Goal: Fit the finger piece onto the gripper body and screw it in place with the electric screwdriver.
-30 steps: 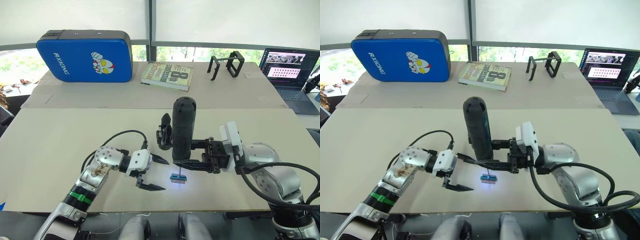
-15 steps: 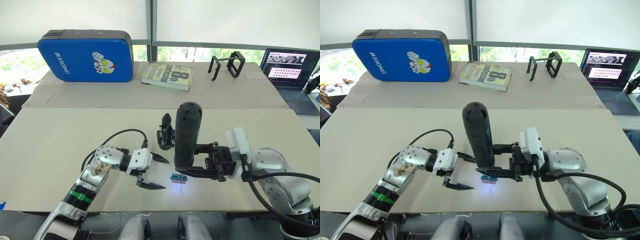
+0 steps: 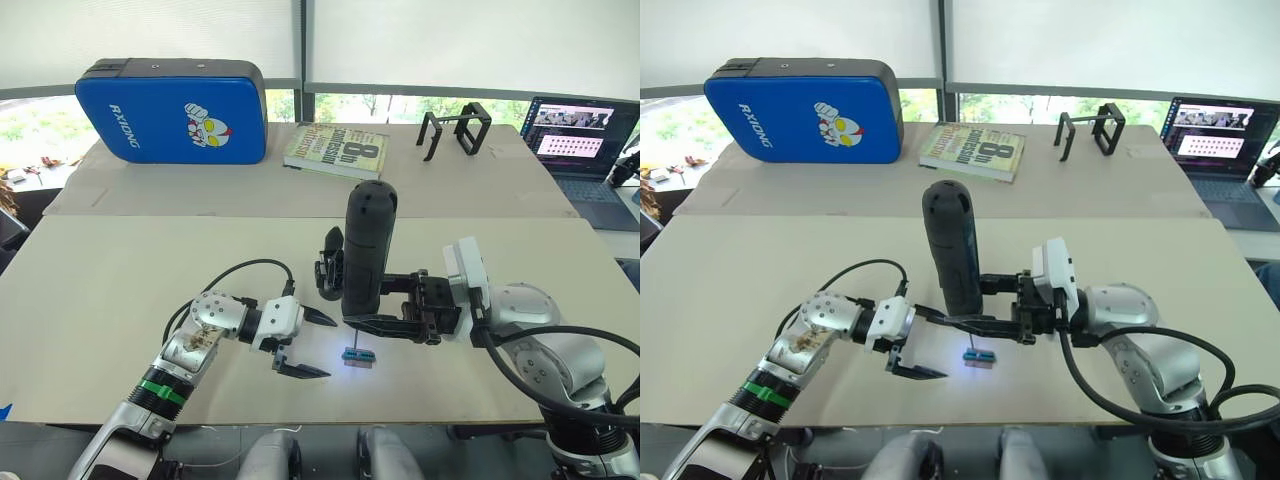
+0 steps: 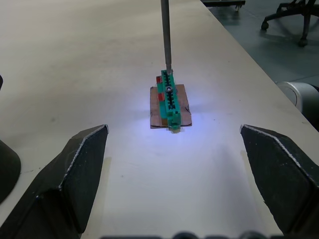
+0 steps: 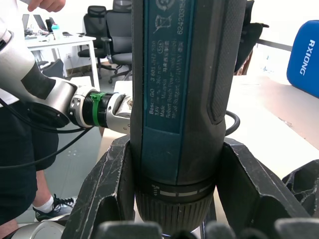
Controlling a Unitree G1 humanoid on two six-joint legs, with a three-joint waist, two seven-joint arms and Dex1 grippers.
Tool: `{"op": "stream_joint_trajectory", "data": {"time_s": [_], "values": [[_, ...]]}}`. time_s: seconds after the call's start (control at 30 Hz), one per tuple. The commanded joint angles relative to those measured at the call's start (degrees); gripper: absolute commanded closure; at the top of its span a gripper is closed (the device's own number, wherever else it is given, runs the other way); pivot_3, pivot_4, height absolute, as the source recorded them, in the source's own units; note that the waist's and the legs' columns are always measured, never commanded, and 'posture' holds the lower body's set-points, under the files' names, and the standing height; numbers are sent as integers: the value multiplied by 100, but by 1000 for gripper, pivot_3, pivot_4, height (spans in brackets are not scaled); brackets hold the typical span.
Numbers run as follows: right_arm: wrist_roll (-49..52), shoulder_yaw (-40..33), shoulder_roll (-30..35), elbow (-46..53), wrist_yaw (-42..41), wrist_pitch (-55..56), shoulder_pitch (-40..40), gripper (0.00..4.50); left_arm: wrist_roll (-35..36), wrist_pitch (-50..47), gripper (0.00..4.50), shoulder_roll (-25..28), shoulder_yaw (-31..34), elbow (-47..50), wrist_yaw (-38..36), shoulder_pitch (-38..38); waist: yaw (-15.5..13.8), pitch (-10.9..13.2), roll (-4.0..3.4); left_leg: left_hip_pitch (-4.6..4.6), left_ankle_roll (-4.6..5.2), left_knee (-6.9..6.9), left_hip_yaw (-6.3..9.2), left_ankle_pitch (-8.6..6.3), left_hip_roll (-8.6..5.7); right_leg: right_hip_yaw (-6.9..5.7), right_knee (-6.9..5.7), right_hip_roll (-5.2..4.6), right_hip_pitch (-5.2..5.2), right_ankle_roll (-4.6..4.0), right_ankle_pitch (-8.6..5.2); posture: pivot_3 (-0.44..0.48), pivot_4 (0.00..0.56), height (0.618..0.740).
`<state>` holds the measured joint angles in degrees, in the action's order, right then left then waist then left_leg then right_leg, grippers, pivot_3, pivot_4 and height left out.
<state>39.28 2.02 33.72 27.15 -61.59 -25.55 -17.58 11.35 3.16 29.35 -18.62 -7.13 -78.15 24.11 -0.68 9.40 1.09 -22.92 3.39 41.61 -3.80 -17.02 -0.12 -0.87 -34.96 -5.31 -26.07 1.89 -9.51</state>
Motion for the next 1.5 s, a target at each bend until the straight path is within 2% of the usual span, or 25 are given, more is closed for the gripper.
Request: {"op": "stream_joint_trajectory", "data": {"time_s": [0.03, 1.5], "values": [[80, -77, -4, 82, -113, 199, -34, 2589, 35, 98, 0, 3, 52, 106, 21, 31, -1, 0, 0, 0, 0, 1, 0, 0, 0, 0, 0, 0, 0, 0, 0, 0, 150, 740], [-232, -35, -99, -203, -300, 326, -34, 2589, 63, 38, 0, -15, 55, 150, 74, 74, 1, 0, 0, 2, -1, 2, 0, 0, 2, 0, -4, 2, 0, 1, 1, 0, 150, 740]]}}
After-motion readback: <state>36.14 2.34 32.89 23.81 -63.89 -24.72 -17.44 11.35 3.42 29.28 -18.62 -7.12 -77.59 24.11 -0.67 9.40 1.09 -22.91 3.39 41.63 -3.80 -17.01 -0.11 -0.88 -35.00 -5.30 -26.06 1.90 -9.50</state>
